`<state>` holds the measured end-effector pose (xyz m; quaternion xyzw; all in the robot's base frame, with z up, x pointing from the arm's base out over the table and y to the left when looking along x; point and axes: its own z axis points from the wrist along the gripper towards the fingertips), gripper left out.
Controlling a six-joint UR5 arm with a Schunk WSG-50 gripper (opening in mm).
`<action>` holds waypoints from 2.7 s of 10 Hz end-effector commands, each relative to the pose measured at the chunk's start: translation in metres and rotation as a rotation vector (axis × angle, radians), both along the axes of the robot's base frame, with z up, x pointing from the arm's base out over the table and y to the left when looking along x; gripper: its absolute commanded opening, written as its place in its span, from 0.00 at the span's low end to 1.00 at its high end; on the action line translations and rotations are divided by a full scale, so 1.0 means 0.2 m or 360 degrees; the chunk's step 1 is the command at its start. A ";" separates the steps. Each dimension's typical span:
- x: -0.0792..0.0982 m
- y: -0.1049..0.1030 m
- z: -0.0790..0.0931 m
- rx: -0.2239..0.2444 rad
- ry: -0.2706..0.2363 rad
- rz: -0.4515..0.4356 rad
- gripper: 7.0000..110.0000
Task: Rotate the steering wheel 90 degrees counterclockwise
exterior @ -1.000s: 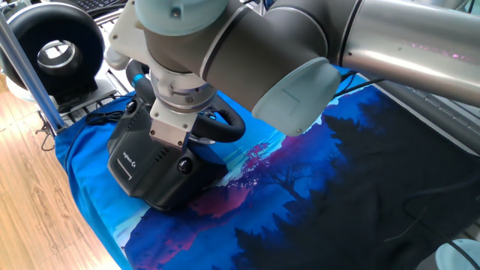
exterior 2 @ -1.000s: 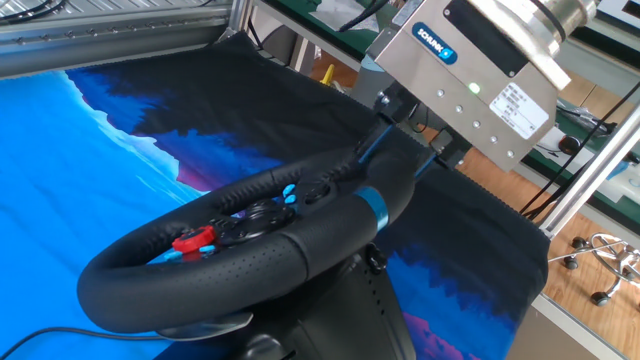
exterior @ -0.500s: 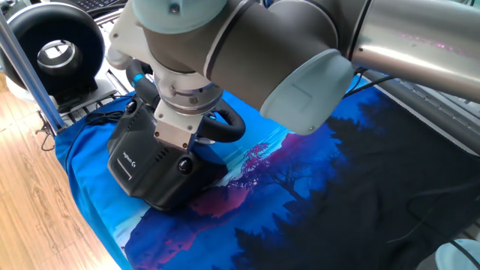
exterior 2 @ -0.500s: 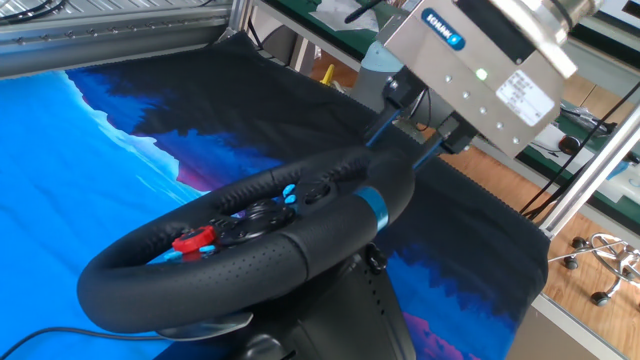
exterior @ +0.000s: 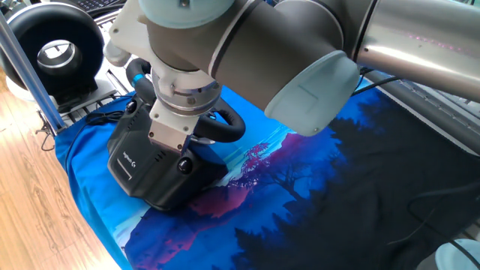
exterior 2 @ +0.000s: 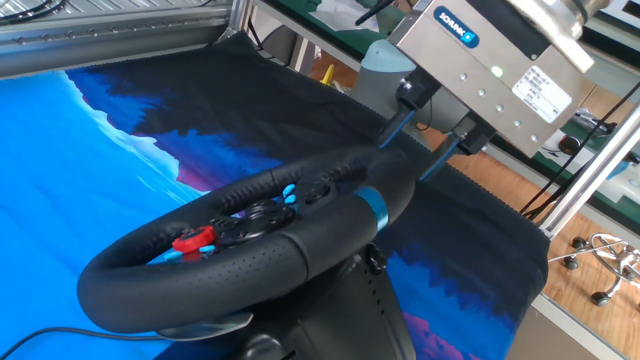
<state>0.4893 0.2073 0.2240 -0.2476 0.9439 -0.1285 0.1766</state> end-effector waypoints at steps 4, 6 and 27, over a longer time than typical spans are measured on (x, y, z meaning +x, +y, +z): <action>0.14 0.02 0.07 0.0043 -0.0199 -0.0007 0.36; 0.13 0.08 0.06 0.0109 -0.0191 0.0011 0.36; 0.33 0.06 0.05 0.0065 -0.0376 0.0095 0.15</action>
